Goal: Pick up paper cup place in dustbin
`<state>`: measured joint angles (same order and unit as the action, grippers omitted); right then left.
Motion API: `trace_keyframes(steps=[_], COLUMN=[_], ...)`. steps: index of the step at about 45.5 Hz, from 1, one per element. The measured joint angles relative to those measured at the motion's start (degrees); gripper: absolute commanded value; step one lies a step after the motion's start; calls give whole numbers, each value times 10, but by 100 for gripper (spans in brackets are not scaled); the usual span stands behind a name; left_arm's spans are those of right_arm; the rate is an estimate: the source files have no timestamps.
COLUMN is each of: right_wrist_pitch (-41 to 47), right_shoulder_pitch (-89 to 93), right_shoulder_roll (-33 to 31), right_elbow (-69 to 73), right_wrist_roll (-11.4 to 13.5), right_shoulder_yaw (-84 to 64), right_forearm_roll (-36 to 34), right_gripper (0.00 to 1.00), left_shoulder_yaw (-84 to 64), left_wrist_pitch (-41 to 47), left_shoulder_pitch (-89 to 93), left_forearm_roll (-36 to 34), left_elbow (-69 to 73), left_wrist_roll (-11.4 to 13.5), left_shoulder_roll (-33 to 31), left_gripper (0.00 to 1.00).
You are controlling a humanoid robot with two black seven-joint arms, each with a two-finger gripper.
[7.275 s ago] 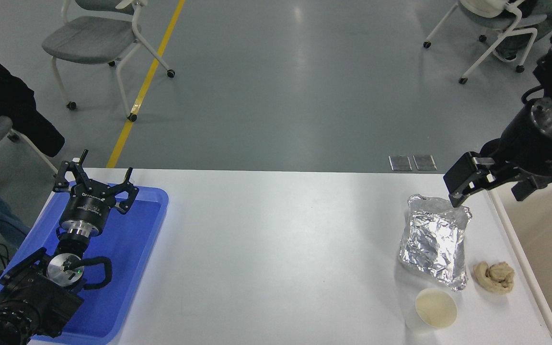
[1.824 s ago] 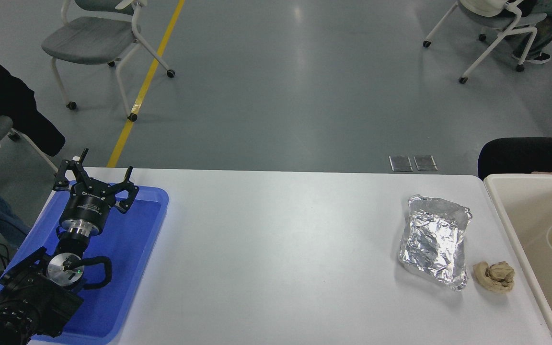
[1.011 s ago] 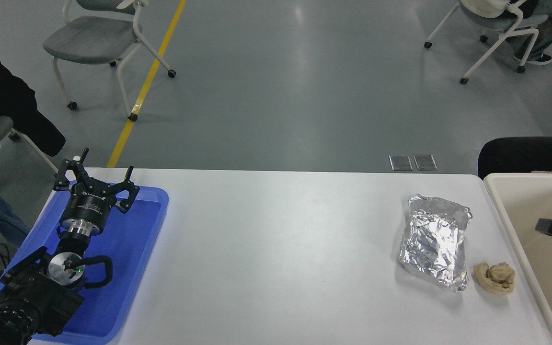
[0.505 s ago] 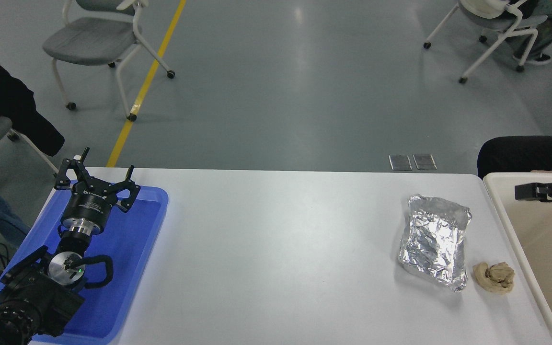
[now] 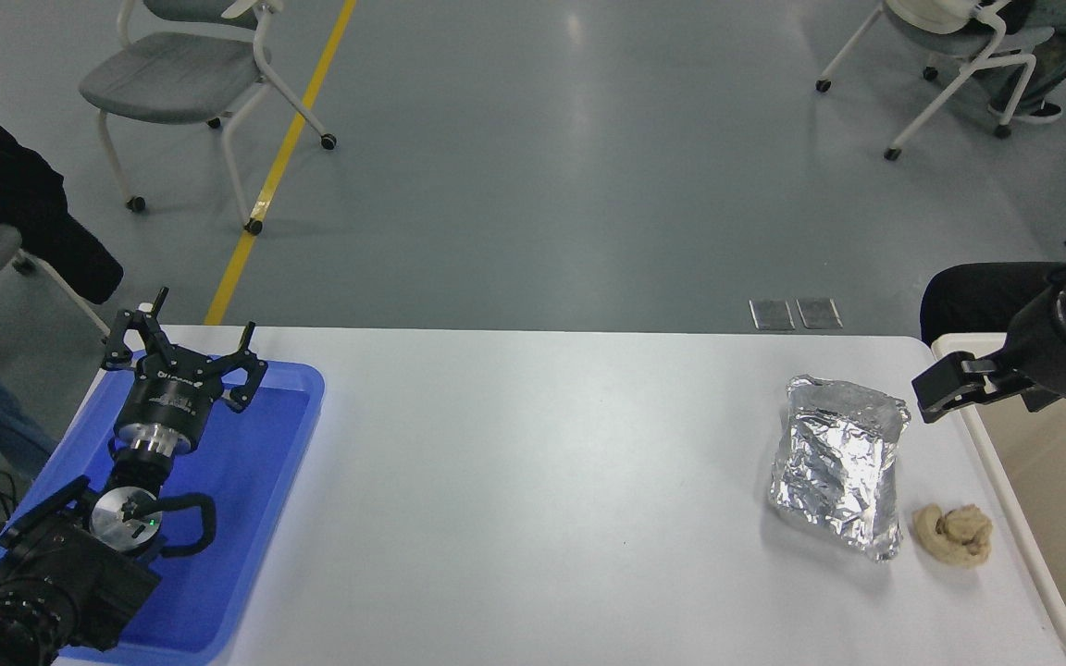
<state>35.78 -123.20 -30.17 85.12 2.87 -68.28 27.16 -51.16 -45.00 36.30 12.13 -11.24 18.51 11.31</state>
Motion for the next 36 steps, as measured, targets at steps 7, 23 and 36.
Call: trace_keyframes(steps=[7, 23, 36], right_wrist_pitch=[32, 67, 75], right_shoulder_pitch=[-45, -95, -115], right_shoulder_roll=[64, 149, 170], right_elbow=[18, 41, 45], right_wrist_roll=[1, 2, 2], right_shoulder_yaw=[-10, -9, -3], right_forearm_roll=[-85, -206, -244], right_gripper=[100, 100, 100], left_shoulder_yaw=[0, 0, 0], left_wrist_pitch=[0, 0, 0], left_shoulder_pitch=[0, -1, -1], left_forearm_roll=[0, 0, 0], left_elbow=[0, 0, 0], left_wrist_roll=[0, 0, -1], left_shoulder_roll=[0, 0, 0], left_gripper=[100, 100, 100])
